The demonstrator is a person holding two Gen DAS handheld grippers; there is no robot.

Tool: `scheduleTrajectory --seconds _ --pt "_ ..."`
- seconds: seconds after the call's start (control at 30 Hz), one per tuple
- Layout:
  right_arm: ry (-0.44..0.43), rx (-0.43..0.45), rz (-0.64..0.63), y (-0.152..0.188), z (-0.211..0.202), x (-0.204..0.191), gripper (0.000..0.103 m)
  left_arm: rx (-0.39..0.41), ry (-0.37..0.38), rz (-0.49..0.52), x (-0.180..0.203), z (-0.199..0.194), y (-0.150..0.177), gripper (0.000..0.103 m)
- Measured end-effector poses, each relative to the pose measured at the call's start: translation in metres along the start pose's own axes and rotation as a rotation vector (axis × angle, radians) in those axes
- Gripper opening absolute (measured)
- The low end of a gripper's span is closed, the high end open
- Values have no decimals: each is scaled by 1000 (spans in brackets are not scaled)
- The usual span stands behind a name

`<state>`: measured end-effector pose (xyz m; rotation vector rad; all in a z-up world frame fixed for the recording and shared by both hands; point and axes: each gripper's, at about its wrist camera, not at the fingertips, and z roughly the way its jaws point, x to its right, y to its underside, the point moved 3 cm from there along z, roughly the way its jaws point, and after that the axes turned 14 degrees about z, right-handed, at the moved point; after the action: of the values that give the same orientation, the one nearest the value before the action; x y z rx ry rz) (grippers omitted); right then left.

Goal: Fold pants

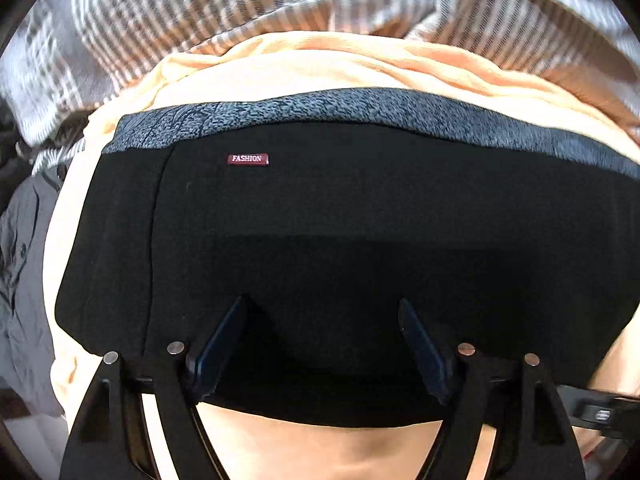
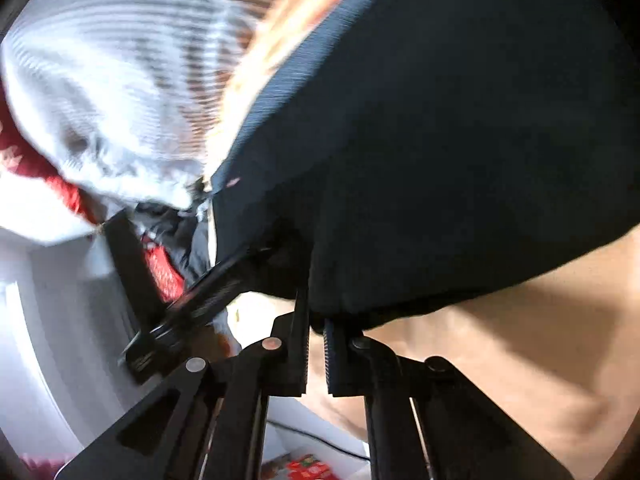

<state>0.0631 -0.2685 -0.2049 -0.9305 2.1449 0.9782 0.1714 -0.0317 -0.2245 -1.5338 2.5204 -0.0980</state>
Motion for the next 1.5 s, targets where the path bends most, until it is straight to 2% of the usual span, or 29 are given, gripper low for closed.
scheduleTrajectory --seconds 0.07,0.13,0.2,0.23,0.33,0.4,0.47,0.53,0.57,0.6,0.63,0.67,0.8,0.83,0.87,0.97,1.13,1.27,1.3,1.47,1.5 --pt "21 -15 18 5 -1 12 4 8 -32 31 4 3 3 79" --pt "110 -32 71 8 1 36 1 1 -45 25 6 2 0 79" --pt "160 -44 78 11 -6 46 4 -23 -31 13 11 -3 -2 79" --pt "206 -31 35 12 -19 44 5 -11 -3 17 16 -10 -2 79" --pt "297 60 -96 4 -54 25 6 31 51 50 48 -28 -9 79" --pt "320 143 -165 -12 -76 7 13 30 77 68 67 -28 -13 79" --pt "352 220 -219 -32 -94 -4 32 3 84 87 87 -18 -15 79" --pt "402 272 -225 -53 -105 -3 41 -39 44 108 100 2 -11 79" --pt "437 288 -214 -61 -111 6 39 -17 26 123 102 6 -9 80" --pt "470 296 -192 -67 -116 16 33 20 7 142 105 4 -7 81" --pt "436 297 -159 -71 -125 25 26 29 -7 161 108 3 -6 81" --pt "395 299 -115 -73 -133 31 27 24 -14 167 109 2 -6 81" --pt "291 327 -17 -57 -171 48 35 -62 -19 124 111 -3 -19 81" --pt "276 330 3 -52 -181 54 42 -79 -26 110 112 -6 -25 80" --pt "263 338 19 -50 -188 60 45 -85 -29 99 114 -10 -31 80" --pt "209 394 74 -46 -223 81 46 -75 -24 91 127 -26 -49 80" --pt "147 521 184 -55 -282 117 47 -28 -14 157 186 -48 -85 80" --pt "110 615 210 -80 -324 131 47 4 17 218 243 -56 -117 80" --pt "114 633 206 -88 -326 130 47 7 27 222 240 -54 -116 81" --pt "129 720 185 -136 -370 146 47 -6 52 232 292 -47 -126 80" --pt "137 729 183 -144 -377 152 47 -9 56 229 292 -47 -124 81"
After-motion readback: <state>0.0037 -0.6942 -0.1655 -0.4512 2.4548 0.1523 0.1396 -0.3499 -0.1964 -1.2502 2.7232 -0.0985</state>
